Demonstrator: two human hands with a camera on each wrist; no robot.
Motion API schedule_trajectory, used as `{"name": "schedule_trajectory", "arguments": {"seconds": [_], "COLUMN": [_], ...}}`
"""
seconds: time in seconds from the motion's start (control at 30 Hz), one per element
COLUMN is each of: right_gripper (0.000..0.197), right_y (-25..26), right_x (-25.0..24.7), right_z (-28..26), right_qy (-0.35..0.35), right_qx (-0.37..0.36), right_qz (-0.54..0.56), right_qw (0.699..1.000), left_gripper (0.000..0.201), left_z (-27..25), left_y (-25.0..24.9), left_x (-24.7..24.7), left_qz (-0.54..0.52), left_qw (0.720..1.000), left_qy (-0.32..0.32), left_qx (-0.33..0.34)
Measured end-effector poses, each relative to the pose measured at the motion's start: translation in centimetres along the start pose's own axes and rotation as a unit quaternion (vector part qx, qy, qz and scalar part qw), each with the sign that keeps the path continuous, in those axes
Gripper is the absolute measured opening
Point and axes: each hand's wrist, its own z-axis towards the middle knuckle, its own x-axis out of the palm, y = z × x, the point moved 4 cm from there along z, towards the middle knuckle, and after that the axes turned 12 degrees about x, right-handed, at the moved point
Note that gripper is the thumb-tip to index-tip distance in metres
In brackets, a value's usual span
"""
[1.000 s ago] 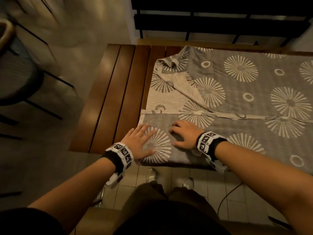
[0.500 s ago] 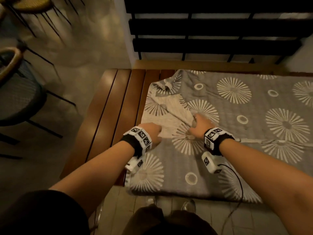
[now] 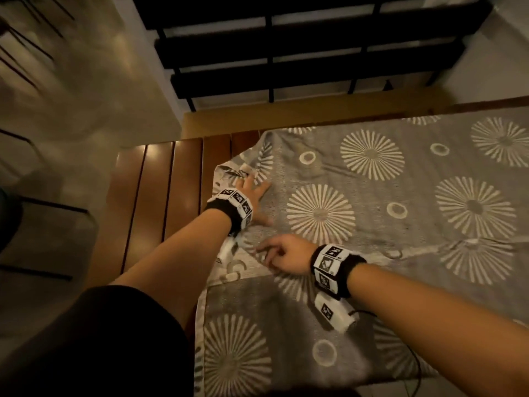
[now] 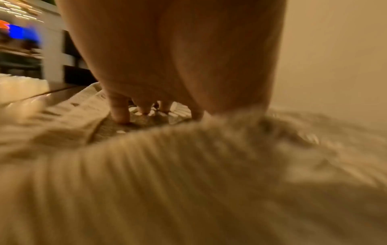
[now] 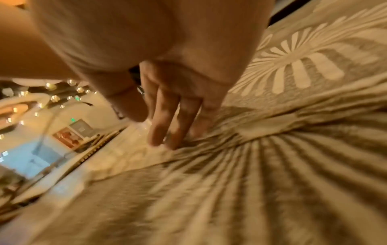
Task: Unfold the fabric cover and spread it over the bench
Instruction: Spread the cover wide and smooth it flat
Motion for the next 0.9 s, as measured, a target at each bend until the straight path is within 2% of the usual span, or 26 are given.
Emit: {"name": "schedule_trajectory", "arguments": {"seconds": [0.07, 0.13, 0.2, 0.3, 0.4, 0.47, 0.53, 0.57, 0.63, 0.7, 0.73, 0.8, 0.87, 0.9], "right_gripper": [0.033, 0.036, 0.05, 0.062, 0.064, 0.063, 0.062, 0.062, 0.063, 0.064, 0.064, 0.06, 0.045, 0.032], "right_y": [-0.5, -1.1, -1.8, -2.4, -2.5, -2.6, -2.7, -2.7, -2.7, -2.5, -2.3, -2.0, -1.6, -1.4], "right_x": [-2.2, -3.2, -3.6, -4.1, -4.3, -4.2, -4.0, -3.9, -4.0, -3.9, -3.9, -4.0, -4.7, -5.7], "right_z": [0.5, 1.2, 2.0, 3.2, 3.7, 3.8, 3.9, 4.0, 4.1, 4.0, 4.0, 3.7, 3.3, 3.0], "right_qy": [-0.128, -0.182, -0.181, -0.159, -0.151, -0.155, -0.152, -0.151, -0.155, -0.153, -0.151, -0.129, -0.094, -0.085], "right_qx": [-0.042, -0.078, -0.067, -0.045, -0.041, -0.037, -0.032, -0.029, -0.024, -0.019, -0.015, -0.009, 0.0, 0.01], "right_qz": [-0.118, -0.254, -0.309, -0.303, -0.296, -0.298, -0.293, -0.29, -0.283, -0.283, -0.285, -0.279, -0.219, -0.156], "right_qw": [0.984, 0.947, 0.931, 0.939, 0.942, 0.941, 0.943, 0.945, 0.946, 0.947, 0.947, 0.952, 0.971, 0.984], "left_gripper": [0.115, 0.096, 0.07, 0.055, 0.057, 0.055, 0.047, 0.045, 0.058, 0.085, 0.09, 0.086, 0.075, 0.074], "left_z": [-0.3, -0.4, -0.4, 0.4, 0.9, 1.8, 2.3, 2.5, 2.9, 2.6, 2.3, 1.3, 0.1, -0.4], "left_y": [0.5, 0.7, 0.6, 1.8, 3.6, 4.9, 7.0, 8.5, 11.7, 12.7, 11.9, 8.2, 3.4, 1.2], "left_x": [-0.4, -2.0, -3.9, -5.5, -6.5, -6.8, -7.9, -8.8, -10.0, -9.9, -9.9, -9.6, -8.0, -6.5], "left_qz": [0.027, 0.066, 0.138, 0.185, 0.13, 0.086, 0.035, 0.016, -0.006, -0.019, -0.014, 0.041, 0.07, 0.059], "left_qw": [0.999, 0.997, 0.987, 0.977, 0.985, 0.993, 0.995, 0.991, 0.979, 0.973, 0.975, 0.982, 0.984, 0.985], "left_qy": [0.007, -0.026, -0.074, -0.107, -0.1, -0.072, -0.082, -0.108, -0.149, -0.137, -0.136, -0.154, -0.164, -0.15], "left_qx": [0.02, 0.031, 0.033, 0.0, -0.044, -0.035, -0.045, -0.071, -0.139, -0.186, -0.175, -0.096, 0.01, 0.059]}}
